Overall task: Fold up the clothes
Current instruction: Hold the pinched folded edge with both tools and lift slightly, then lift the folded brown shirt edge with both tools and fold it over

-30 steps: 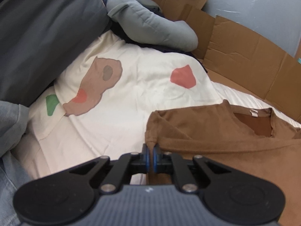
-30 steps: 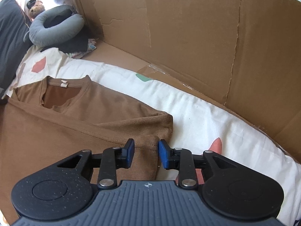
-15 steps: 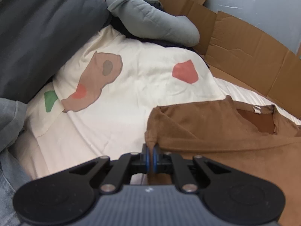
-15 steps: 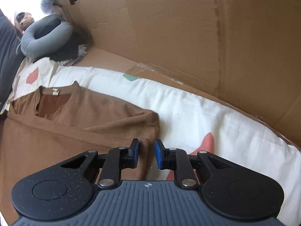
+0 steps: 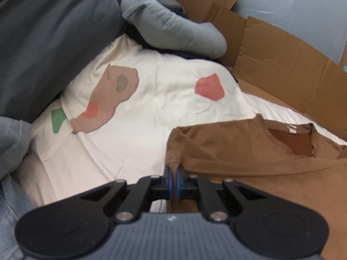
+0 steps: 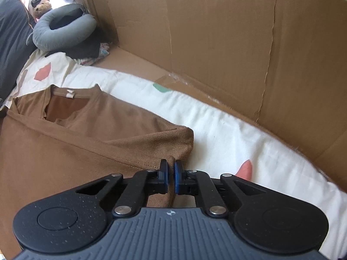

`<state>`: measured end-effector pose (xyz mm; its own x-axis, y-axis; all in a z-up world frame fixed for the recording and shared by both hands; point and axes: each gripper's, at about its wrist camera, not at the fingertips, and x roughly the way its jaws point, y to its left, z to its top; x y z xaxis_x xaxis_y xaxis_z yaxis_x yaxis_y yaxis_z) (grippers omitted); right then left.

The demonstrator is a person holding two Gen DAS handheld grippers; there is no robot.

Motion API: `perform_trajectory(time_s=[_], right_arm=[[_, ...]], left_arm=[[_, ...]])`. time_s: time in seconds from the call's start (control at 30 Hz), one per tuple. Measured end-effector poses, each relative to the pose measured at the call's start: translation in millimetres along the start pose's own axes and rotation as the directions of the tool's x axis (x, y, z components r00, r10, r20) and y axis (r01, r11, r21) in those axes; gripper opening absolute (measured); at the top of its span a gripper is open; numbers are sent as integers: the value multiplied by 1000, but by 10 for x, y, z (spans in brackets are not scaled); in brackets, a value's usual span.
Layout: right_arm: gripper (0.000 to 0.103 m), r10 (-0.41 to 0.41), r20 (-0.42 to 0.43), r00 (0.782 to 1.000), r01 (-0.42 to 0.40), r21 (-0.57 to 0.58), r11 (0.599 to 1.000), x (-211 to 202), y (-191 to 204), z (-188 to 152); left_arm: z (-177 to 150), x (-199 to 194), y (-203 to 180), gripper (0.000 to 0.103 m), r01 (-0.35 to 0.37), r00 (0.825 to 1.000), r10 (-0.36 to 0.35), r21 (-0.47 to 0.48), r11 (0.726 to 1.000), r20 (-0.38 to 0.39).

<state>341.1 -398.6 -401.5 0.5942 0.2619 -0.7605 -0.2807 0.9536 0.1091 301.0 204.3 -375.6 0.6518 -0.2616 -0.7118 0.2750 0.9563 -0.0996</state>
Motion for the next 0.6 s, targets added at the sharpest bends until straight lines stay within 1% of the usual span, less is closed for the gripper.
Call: perform_trajectory(time_s=[0.3, 0.47, 0.6], right_arm=[[4, -33, 89, 995, 36, -33, 999, -461, 106, 82], [3, -54, 141, 989, 60, -35, 998, -669, 145, 151], [3, -84, 182, 980, 90, -29, 995, -800, 162, 214]], left_arm=[[88, -333, -68, 4, 8, 997, -8, -1, 1000, 74], [183, -562, -87, 4, -3, 990, 6, -26, 1000, 140], [306, -699, -110, 4, -9, 983, 14, -26, 1000, 184]])
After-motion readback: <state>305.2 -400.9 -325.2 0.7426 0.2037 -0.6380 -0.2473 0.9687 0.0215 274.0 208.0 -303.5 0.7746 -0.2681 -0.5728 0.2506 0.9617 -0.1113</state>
